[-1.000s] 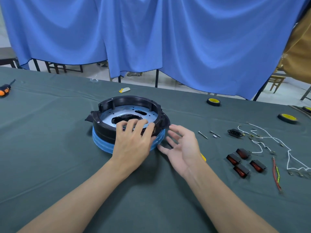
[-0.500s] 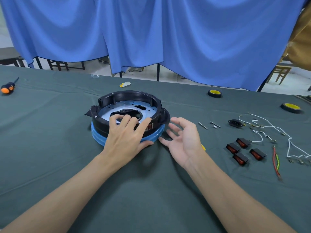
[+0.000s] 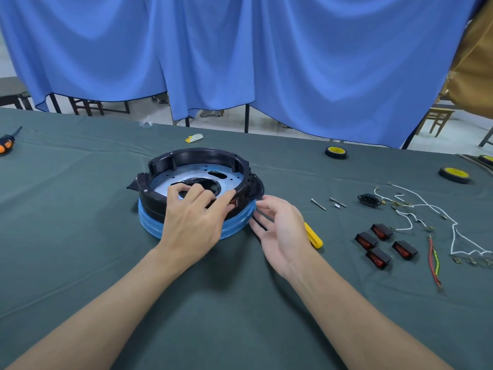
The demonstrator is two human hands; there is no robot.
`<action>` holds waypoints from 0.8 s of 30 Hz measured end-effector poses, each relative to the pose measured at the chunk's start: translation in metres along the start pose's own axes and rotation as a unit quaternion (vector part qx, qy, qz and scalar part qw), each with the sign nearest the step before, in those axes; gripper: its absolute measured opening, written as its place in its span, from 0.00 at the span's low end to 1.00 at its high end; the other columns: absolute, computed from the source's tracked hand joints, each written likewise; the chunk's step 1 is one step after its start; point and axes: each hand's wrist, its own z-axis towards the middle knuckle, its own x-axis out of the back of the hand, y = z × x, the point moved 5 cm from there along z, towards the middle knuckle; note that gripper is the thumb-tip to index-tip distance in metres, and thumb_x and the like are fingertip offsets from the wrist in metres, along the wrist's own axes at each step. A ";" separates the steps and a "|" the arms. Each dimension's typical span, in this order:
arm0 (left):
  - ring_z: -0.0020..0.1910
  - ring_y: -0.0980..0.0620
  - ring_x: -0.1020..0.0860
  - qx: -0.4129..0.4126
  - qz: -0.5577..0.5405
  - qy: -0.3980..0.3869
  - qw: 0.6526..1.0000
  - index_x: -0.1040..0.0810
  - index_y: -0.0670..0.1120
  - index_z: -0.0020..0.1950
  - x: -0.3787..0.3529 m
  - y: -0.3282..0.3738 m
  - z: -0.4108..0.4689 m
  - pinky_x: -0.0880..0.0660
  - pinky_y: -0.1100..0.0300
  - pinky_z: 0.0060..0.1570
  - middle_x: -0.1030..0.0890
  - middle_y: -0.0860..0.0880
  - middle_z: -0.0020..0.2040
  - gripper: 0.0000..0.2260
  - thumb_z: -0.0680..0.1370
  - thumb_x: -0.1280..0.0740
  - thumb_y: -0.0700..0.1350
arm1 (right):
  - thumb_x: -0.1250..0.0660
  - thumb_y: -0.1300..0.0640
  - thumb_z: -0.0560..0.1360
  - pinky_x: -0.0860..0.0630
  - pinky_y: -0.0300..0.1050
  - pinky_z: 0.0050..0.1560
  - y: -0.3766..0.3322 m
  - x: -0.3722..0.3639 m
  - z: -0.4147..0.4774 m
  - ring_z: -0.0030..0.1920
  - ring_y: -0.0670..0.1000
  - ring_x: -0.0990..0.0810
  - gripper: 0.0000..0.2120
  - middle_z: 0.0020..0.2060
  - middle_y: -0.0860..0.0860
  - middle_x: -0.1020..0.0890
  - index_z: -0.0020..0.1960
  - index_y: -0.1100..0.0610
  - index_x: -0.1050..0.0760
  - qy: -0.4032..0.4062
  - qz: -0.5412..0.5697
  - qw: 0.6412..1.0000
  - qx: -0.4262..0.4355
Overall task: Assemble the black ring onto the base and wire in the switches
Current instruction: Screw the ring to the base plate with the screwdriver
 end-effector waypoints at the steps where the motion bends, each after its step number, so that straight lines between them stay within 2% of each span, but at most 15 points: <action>1: 0.34 0.45 0.25 0.001 -0.001 -0.001 1.000 0.16 0.46 0.51 -0.001 -0.001 0.000 0.27 0.48 0.44 0.26 0.50 0.30 0.07 0.80 0.34 0.46 | 0.38 0.69 0.73 0.26 0.53 0.65 -0.001 0.001 0.002 0.59 0.58 0.20 0.11 0.53 0.60 0.18 0.56 0.64 0.26 0.009 -0.007 1.000 -0.002; 5: 0.33 0.45 0.25 0.004 0.013 0.002 1.000 0.16 0.46 0.50 -0.003 -0.004 0.000 0.27 0.49 0.44 0.25 0.50 0.30 0.07 0.79 0.32 0.45 | 0.37 0.68 0.74 0.25 0.51 0.63 -0.004 0.001 0.009 0.59 0.55 0.20 0.15 0.55 0.60 0.18 0.61 0.67 0.27 0.024 -0.066 0.997 -0.023; 7: 0.33 0.45 0.25 0.001 0.014 -0.006 1.000 0.16 0.46 0.50 -0.002 -0.002 0.001 0.26 0.49 0.43 0.25 0.50 0.30 0.06 0.79 0.32 0.45 | 0.37 0.67 0.75 0.24 0.49 0.61 -0.006 -0.002 0.011 0.58 0.53 0.20 0.12 0.54 0.58 0.17 0.58 0.66 0.26 0.020 -0.109 0.993 -0.036; 9: 0.35 0.45 0.24 0.012 0.009 -0.044 0.999 0.16 0.47 0.51 -0.001 -0.003 0.003 0.27 0.48 0.45 0.24 0.50 0.31 0.07 0.79 0.33 0.47 | 0.36 0.66 0.74 0.23 0.46 0.55 -0.008 -0.005 0.013 0.56 0.52 0.19 0.07 0.50 0.55 0.17 0.51 0.61 0.23 0.026 -0.140 0.989 -0.047; 11: 0.42 0.44 0.22 0.053 -0.024 -0.121 0.991 0.16 0.51 0.52 0.000 -0.008 0.009 0.29 0.47 0.49 0.20 0.50 0.37 0.08 0.77 0.32 0.51 | 0.36 0.66 0.74 0.23 0.43 0.50 -0.011 -0.006 0.015 0.52 0.51 0.19 0.05 0.45 0.54 0.17 0.46 0.59 0.23 0.046 -0.160 0.985 -0.052; 12: 0.48 0.43 0.22 0.083 -0.061 -0.183 0.978 0.16 0.53 0.55 -0.001 -0.013 0.014 0.31 0.46 0.52 0.18 0.50 0.44 0.10 0.76 0.31 0.54 | 0.35 0.65 0.73 0.23 0.42 0.48 -0.011 -0.006 0.016 0.50 0.51 0.19 0.05 0.44 0.54 0.18 0.45 0.59 0.23 0.057 -0.167 0.983 -0.051; 14: 0.63 0.44 0.28 0.132 -0.136 -0.339 0.921 0.21 0.61 0.62 -0.007 -0.027 0.024 0.34 0.48 0.59 0.22 0.51 0.62 0.16 0.76 0.32 0.60 | 0.35 0.65 0.73 0.23 0.43 0.51 -0.008 -0.005 0.019 0.47 0.51 0.20 0.04 0.41 0.52 0.18 0.44 0.58 0.23 0.073 -0.178 0.980 -0.047; 15: 0.68 0.47 0.32 0.122 -0.143 -0.401 0.897 0.24 0.64 0.66 -0.010 -0.033 0.028 0.35 0.50 0.63 0.27 0.53 0.69 0.19 0.75 0.33 0.63 | 0.35 0.65 0.73 0.23 0.43 0.53 -0.006 -0.004 0.020 0.48 0.50 0.20 0.04 0.40 0.51 0.17 0.44 0.58 0.23 0.077 -0.183 0.979 -0.046; 17: 0.72 0.52 0.34 0.068 -0.129 -0.472 0.869 0.32 0.68 0.70 -0.013 -0.042 0.031 0.34 0.52 0.66 0.31 0.57 0.73 0.25 0.73 0.34 0.67 | 0.35 0.64 0.72 0.25 0.47 0.59 -0.002 -0.003 0.020 0.51 0.50 0.20 0.06 0.43 0.50 0.16 0.48 0.58 0.21 0.078 -0.194 0.977 -0.046; 19: 0.65 0.59 0.29 0.039 -0.133 -0.509 0.849 0.39 0.70 0.70 -0.013 -0.046 0.027 0.32 0.55 0.60 0.28 0.63 0.67 0.30 0.71 0.33 0.68 | 0.35 0.63 0.72 0.26 0.50 0.63 0.000 -0.002 0.021 0.54 0.51 0.21 0.09 0.48 0.50 0.16 0.51 0.58 0.21 0.081 -0.197 0.976 -0.048; 21: 0.46 0.64 0.27 0.036 -0.145 -0.532 0.833 0.45 0.70 0.68 -0.014 -0.045 0.019 0.32 0.60 0.48 0.26 0.66 0.52 0.33 0.69 0.31 0.68 | 0.35 0.63 0.72 0.26 0.49 0.63 0.001 -0.001 0.022 0.55 0.51 0.21 0.10 0.50 0.51 0.16 0.53 0.59 0.22 0.082 -0.194 0.977 -0.044; 22: 0.41 0.62 0.28 0.029 -0.139 -0.533 0.834 0.47 0.70 0.67 -0.015 -0.043 0.017 0.33 0.59 0.45 0.26 0.65 0.50 0.35 0.68 0.30 0.68 | 0.36 0.64 0.72 0.26 0.49 0.63 0.002 -0.001 0.022 0.56 0.51 0.21 0.11 0.51 0.51 0.17 0.54 0.60 0.22 0.082 -0.194 0.977 -0.043; 24: 0.40 0.55 0.29 0.012 -0.120 -0.531 0.839 0.49 0.67 0.68 -0.020 -0.042 0.016 0.34 0.56 0.42 0.23 0.59 0.51 0.37 0.68 0.29 0.66 | 0.36 0.64 0.73 0.26 0.49 0.63 0.003 -0.001 0.020 0.56 0.51 0.21 0.12 0.53 0.52 0.18 0.56 0.60 0.23 0.083 -0.198 0.976 -0.040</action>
